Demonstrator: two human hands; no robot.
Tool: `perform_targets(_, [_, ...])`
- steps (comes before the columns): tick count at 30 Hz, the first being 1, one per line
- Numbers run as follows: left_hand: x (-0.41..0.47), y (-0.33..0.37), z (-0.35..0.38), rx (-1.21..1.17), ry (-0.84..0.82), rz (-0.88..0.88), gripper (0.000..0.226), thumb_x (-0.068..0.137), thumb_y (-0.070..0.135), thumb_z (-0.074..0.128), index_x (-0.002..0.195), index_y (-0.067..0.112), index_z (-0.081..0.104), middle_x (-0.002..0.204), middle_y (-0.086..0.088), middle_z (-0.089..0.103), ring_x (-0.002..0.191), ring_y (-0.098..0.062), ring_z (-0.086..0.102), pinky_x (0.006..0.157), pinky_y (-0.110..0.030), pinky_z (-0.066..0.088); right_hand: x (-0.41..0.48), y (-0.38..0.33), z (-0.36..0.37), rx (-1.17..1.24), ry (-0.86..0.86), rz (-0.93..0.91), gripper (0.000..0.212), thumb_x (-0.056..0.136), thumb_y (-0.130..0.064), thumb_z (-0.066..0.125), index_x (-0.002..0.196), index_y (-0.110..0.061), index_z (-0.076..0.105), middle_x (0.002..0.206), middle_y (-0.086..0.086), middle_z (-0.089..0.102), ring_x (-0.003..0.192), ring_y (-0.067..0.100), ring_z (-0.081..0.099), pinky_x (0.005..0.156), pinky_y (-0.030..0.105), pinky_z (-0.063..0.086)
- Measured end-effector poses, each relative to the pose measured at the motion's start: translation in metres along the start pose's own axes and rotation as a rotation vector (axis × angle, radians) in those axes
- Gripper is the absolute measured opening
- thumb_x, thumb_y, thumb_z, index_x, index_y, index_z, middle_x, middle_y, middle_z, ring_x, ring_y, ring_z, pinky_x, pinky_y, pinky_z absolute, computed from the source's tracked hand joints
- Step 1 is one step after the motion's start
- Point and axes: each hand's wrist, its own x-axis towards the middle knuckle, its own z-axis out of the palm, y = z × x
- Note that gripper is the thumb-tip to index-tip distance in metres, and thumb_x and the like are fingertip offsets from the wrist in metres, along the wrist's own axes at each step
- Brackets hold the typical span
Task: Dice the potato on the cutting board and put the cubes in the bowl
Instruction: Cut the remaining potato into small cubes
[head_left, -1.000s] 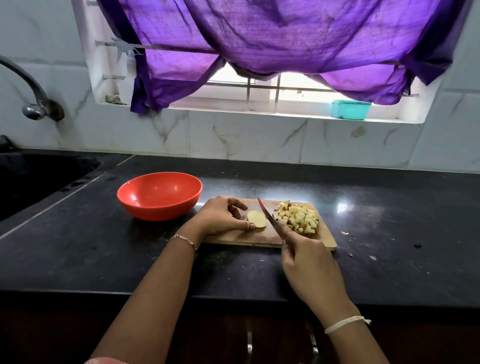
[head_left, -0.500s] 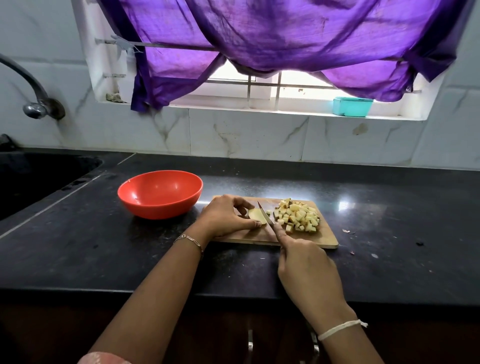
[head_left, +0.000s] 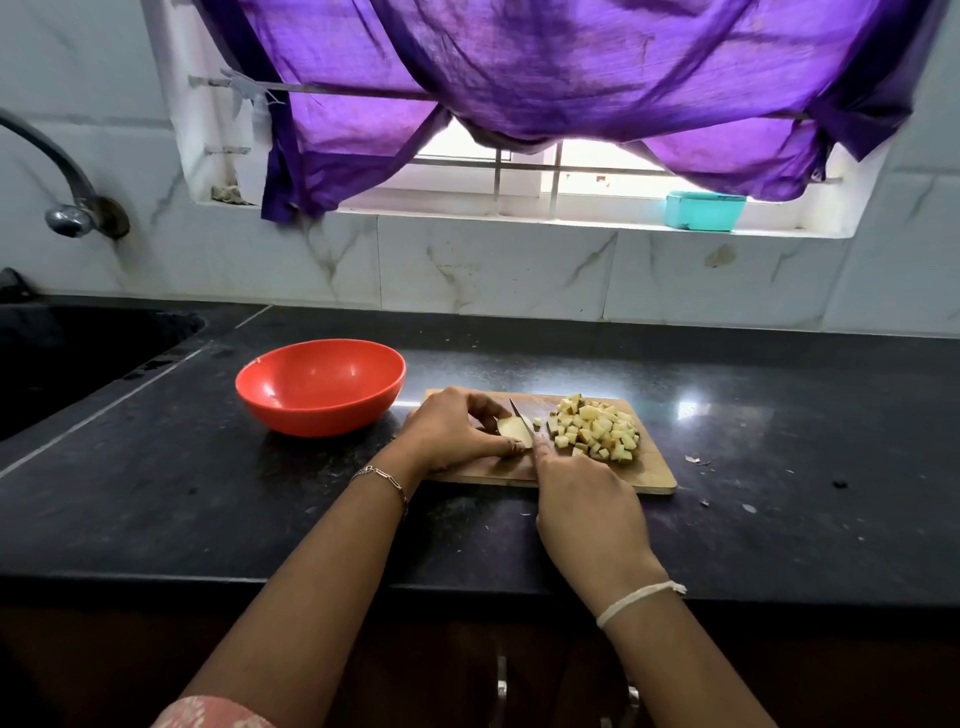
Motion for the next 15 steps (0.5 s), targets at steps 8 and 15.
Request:
perform_targets(8, [-0.003,0.000,0.001,-0.021,0.053,-0.011,0.056,0.053,0.062,0.079,0.099,0.029,0.074,0.078,0.016,0.071,0.068,0.006,0.057,0.079,-0.026,0.049,-0.011,0.009,0.002,0.229,0.069,0.092,0.059,0.097,-0.013,0.039,0.151,-0.034,0.024,0.108,0.002,0.065,0.098,0.020,0.062,0.075,0.031,0.049])
perform_targets(15, [-0.002,-0.003,0.000,-0.026,0.061,-0.002,0.045,0.063,0.047,0.084,0.101,0.026,0.075,0.082,0.014,0.072,0.073,0.003,0.061,0.081,-0.025,0.051,-0.025,0.007,-0.001,0.159,0.064,0.059,0.059,0.098,-0.016,0.040,0.151,-0.036,0.023,0.110,0.000,0.064,0.100,0.019,0.061,0.076,0.032,0.049])
